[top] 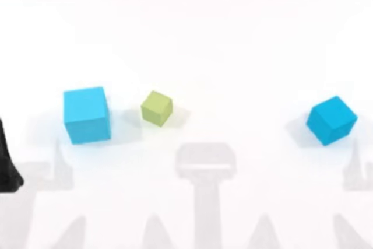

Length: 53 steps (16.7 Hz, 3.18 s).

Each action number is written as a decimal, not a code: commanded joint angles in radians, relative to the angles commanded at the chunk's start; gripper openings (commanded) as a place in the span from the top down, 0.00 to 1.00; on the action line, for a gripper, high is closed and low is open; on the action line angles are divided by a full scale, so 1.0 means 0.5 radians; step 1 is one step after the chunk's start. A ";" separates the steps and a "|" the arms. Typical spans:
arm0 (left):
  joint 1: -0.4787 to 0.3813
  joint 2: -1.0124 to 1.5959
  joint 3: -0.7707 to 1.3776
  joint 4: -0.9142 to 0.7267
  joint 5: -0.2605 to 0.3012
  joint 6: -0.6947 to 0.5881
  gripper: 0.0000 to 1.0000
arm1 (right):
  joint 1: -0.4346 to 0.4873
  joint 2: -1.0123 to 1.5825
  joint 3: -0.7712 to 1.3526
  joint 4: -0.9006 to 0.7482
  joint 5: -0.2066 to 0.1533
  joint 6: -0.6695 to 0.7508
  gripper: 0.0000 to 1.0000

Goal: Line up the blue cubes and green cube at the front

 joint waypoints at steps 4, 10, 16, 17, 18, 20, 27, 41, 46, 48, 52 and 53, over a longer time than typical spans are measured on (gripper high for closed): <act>-0.015 0.055 0.058 -0.041 0.002 0.002 0.00 | 0.000 0.000 0.000 0.000 0.000 0.000 0.00; -0.167 0.656 0.645 -0.472 0.028 0.030 0.00 | 0.000 0.000 0.000 0.000 0.000 0.000 0.00; -0.423 1.737 1.609 -1.181 0.067 0.071 0.00 | 0.000 0.000 0.000 0.000 0.000 0.000 0.00; -0.471 1.943 1.787 -1.309 0.072 0.077 0.00 | 0.000 0.000 0.000 0.000 0.000 0.000 0.00; -0.518 2.152 1.967 -1.437 0.075 0.082 0.00 | 0.000 0.000 0.000 0.000 0.000 0.000 0.00; -0.610 2.577 2.330 -1.685 0.077 0.087 0.00 | 0.000 0.000 0.000 0.000 0.000 0.000 0.00; -0.855 3.958 3.516 -2.368 0.046 0.079 0.00 | 0.000 0.000 0.000 0.000 0.000 0.000 0.00; -0.970 4.708 4.214 -2.648 0.011 0.067 0.00 | 0.000 0.000 0.000 0.000 0.000 0.000 0.00; -0.974 4.771 3.971 -2.335 0.010 0.071 0.00 | 0.000 0.000 0.000 0.000 0.000 0.000 0.00; -0.975 4.808 3.846 -2.163 0.010 0.070 0.00 | 0.000 0.000 0.000 0.000 0.000 0.000 0.00; -0.977 4.844 3.743 -2.040 0.011 0.070 0.00 | 0.000 0.000 0.000 0.000 0.000 0.000 0.00; -0.977 4.844 3.743 -2.040 0.011 0.070 0.00 | 0.000 0.000 0.000 0.000 0.000 0.000 0.00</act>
